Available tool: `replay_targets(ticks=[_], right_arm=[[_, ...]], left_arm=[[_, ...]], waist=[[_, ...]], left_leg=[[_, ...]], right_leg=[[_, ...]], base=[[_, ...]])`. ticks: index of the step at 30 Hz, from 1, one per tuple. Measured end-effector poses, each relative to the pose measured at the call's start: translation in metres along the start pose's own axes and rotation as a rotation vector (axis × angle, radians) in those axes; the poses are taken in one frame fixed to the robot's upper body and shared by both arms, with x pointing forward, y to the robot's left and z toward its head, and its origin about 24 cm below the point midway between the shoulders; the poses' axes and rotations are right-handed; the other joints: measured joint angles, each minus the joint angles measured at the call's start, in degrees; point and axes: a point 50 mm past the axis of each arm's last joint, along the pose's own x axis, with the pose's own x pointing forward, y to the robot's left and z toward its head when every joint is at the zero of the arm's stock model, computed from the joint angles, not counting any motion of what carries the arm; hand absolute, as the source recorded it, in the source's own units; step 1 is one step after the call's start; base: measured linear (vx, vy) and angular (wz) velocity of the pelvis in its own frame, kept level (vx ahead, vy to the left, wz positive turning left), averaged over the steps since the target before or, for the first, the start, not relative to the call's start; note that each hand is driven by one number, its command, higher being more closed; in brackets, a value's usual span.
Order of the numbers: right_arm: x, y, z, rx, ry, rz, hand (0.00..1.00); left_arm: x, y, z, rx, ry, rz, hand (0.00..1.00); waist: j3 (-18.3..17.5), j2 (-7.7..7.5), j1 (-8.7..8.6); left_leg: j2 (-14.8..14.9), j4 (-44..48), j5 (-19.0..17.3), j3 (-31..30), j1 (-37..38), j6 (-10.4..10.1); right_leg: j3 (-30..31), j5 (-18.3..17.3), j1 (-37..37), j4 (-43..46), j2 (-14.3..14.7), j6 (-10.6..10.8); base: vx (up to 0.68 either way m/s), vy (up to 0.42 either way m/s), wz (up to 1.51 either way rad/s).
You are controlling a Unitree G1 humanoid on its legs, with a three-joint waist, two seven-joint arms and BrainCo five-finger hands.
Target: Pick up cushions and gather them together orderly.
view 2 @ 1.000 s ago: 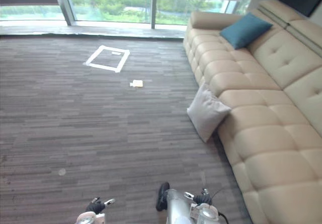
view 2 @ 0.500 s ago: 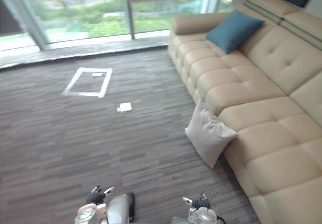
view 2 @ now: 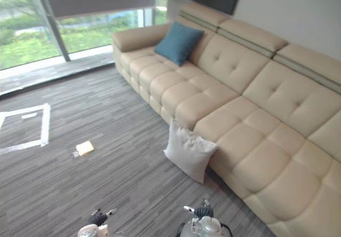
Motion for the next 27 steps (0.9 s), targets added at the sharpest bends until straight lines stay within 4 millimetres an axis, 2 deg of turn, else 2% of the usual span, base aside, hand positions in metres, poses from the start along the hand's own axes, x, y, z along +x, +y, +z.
replay_targets(ticks=[1,2,3,4,5,6,7,8,9,11,13,14,16,18,19,20,21,23,24,25,26,27], right_arm=[[0.0,0.0,-0.001,0.0,0.002,0.001,0.0],[0.0,-0.005,0.001,-0.001,-0.005,-0.009,0.0],[0.001,-0.009,0.003,-0.002,-0.01,-0.02,0.0],[0.002,-0.016,0.003,0.012,-0.01,-0.042,0.0],[0.002,-0.019,0.003,0.022,-0.012,-0.051,0.0],[0.002,-0.022,0.002,0.025,-0.008,-0.061,0.0],[0.002,-0.021,0.002,0.023,-0.006,-0.06,0.0],[0.001,-0.02,0.001,0.019,-0.002,-0.057,0.0],[0.001,-0.018,-0.001,0.016,0.008,-0.05,0.0],[0.0,-0.017,-0.005,0.02,0.022,-0.053,0.0],[-0.001,-0.019,-0.008,0.03,0.032,-0.063,0.0],[-0.001,-0.019,-0.008,0.031,0.032,-0.064,0.0],[-0.001,-0.017,-0.008,0.02,0.031,-0.058,0.0],[0.0,-0.016,-0.006,0.009,0.024,-0.056,0.0],[-0.001,-0.014,-0.009,-0.007,0.031,-0.048,0.0],[-0.002,-0.01,-0.013,0.0,0.043,-0.038,0.0],[-0.003,-0.006,-0.014,0.005,0.046,-0.031,0.0],[-0.007,0.005,-0.021,0.028,0.066,-0.006,0.0],[-0.007,0.007,-0.021,0.032,0.066,0.0,0.0],[-0.007,0.009,-0.021,0.041,0.066,0.004,0.0],[-0.007,0.008,-0.019,0.042,0.059,0.003,0.0],[-0.007,0.006,-0.019,0.04,0.054,-0.002,0.0]], left_arm=[[0.0,0.002,0.0,0.009,0.002,0.0,0.0],[0.0,-0.004,-0.001,0.012,0.009,-0.014,0.0],[0.0,-0.007,-0.001,0.017,0.008,-0.024,0.0],[-0.001,-0.015,-0.001,0.018,0.006,-0.046,0.0],[-0.002,-0.019,-0.001,0.012,0.004,-0.057,0.0],[-0.001,-0.021,0.004,0.012,-0.01,-0.062,0.0],[-0.001,-0.02,0.006,0.01,-0.018,-0.061,0.0],[-0.001,-0.019,0.007,0.004,-0.027,-0.057,0.0],[-0.001,-0.016,0.011,0.003,-0.047,-0.05,0.0],[-0.001,-0.015,0.017,0.001,-0.073,-0.047,0.0],[-0.002,-0.016,0.019,-0.008,-0.093,-0.047,0.0],[-0.002,-0.016,0.02,-0.01,-0.096,-0.046,0.0],[-0.002,-0.014,0.018,-0.03,-0.1,-0.033,0.0],[-0.002,-0.012,0.018,-0.055,-0.096,-0.023,0.0],[-0.002,-0.01,0.015,-0.075,-0.087,-0.009,0.0],[-0.002,-0.003,0.015,-0.078,-0.085,0.008,0.0],[-0.002,-0.001,0.014,-0.074,-0.084,0.014,0.0],[0.0,0.008,0.014,-0.056,-0.077,0.031,0.0],[0.001,0.008,0.015,-0.054,-0.073,0.031,0.0],[0.001,0.007,0.012,-0.051,-0.061,0.03,0.0],[0.001,0.006,0.01,-0.044,-0.051,0.025,0.0],[0.0,0.005,0.009,-0.037,-0.047,0.022,0.0]], waist=[[-0.07,-0.51,-0.21],[0.19,0.14,-0.45],[0.13,1.24,-0.4],[-0.08,2.27,-1.06],[0.28,2.63,-1.53],[0.51,3.34,-1.86],[0.74,3.24,-1.78],[0.91,2.94,-1.58],[1.27,2.54,-0.98],[1.54,1.92,-0.14],[1.62,1.71,0.72],[1.64,1.73,0.86],[1.66,1.6,1.35],[1.75,1.45,1.42],[1.37,1.12,1.62],[0.49,-0.14,1.7],[-0.09,-0.71,1.69],[-1.55,-2.92,1.62],[-1.48,-2.99,1.78],[-1.32,-2.81,2.13],[-0.9,-2.09,2.18],[-0.9,-1.9,2.03]], left_leg=[[-0.99,-0.23,0.02,0.24,0.98,-0.05],[-1.31,-0.68,-0.24,-0.51,3.32,-0.52],[-0.64,-0.38,-0.02,-1.0,3.58,-0.89],[0.23,2.27,1.12,-3.14,3.06,-2.82],[0.68,4.17,1.21,-3.69,2.94,-2.96],[5.17,18.59,2.24,-7.44,-1.83,-3.34],[6.79,24.44,3.11,-9.06,-4.34,-3.08],[8.84,32.54,2.3,-11.44,-7.98,-3.0],[10.34,40.13,-0.09,-13.36,-12.58,-3.51],[9.35,38.72,-1.63,-14.1,-16.41,-3.24],[5.81,28.61,-2.68,-16.76,-21.28,-2.12],[4.85,26.53,-2.72,-18.34,-22.09,-2.0],[0.3,15.6,-1.57,-27.28,-24.58,-1.42],[-0.76,12.21,0.96,-29.81,-24.98,-1.37],[-0.92,11.27,5.77,-29.07,-23.56,-1.59],[-1.28,11.45,5.93,-26.15,-22.57,-0.66],[-1.47,11.43,5.43,-25.48,-22.56,-0.36],[-2.32,11.07,3.4,-21.72,-21.91,1.0],[-2.68,10.56,3.07,-21.16,-21.0,1.36],[-3.31,8.39,2.68,-18.91,-17.39,2.01],[-3.86,6.36,2.34,-17.49,-13.49,2.6],[-3.94,5.75,2.15,-16.92,-12.1,2.91]], right_leg=[[0.47,5.66,0.2,-5.08,1.29,-2.21],[1.07,5.78,1.02,-4.82,1.89,-5.47],[1.35,5.46,1.0,-4.24,2.44,-5.68],[1.43,2.38,2.02,-4.08,3.0,-4.79],[1.35,1.89,2.53,-4.02,3.28,-4.75],[1.43,-0.13,5.48,-5.24,5.33,-4.49],[1.63,-0.49,6.6,-5.92,6.05,-4.53],[1.99,-1.0,8.22,-7.05,7.36,-4.55],[3.16,-1.71,10.92,-8.34,8.49,-4.82],[4.88,-1.94,13.74,-10.08,9.08,-4.71],[8.48,-2.42,15.79,-11.21,9.1,-3.45],[9.2,-2.51,16.02,-11.4,9.09,-3.27],[13.64,-3.47,16.28,-11.15,9.06,-1.63],[15.99,-4.19,16.63,-10.56,9.0,-0.43],[18.86,-5.05,16.71,-9.53,8.93,1.09],[21.89,-5.43,16.58,-9.5,8.17,2.3],[22.45,-5.35,16.45,-10.0,7.86,2.57],[24.24,-4.33,15.8,-10.4,5.96,4.46],[24.15,-3.99,15.64,-9.38,5.44,5.05],[24.04,-3.43,14.51,-4.01,3.86,5.81],[23.73,-2.41,12.55,3.31,2.31,5.87],[23.5,-2.44,11.76,6.12,1.66,5.62]], base=[[0.39,-0.126,-0.7],[0.4,-0.118,-0.72],[0.38,-0.132,-0.41],[0.3,-0.107,-0.09],[0.38,-0.216,0.06],[0.3,-0.192,-0.01],[0.27,-0.176,-0.11],[0.19,-0.11,-0.41],[0.3,-0.129,-0.67],[0.27,-0.089,-0.67],[0.26,0.006,-0.69],[0.22,0.103,-0.79],[0.25,0.197,-0.94],[0.24,0.225,-0.8],[0.3,0.292,-0.98],[0.35,0.34,-0.96],[0.29,0.267,-0.82],[0.28,0.235,-0.65],[0.24,0.209,-0.61],[0.25,0.22,-0.62],[0.2,0.18,-0.56],[0.18,0.151,-0.4]])
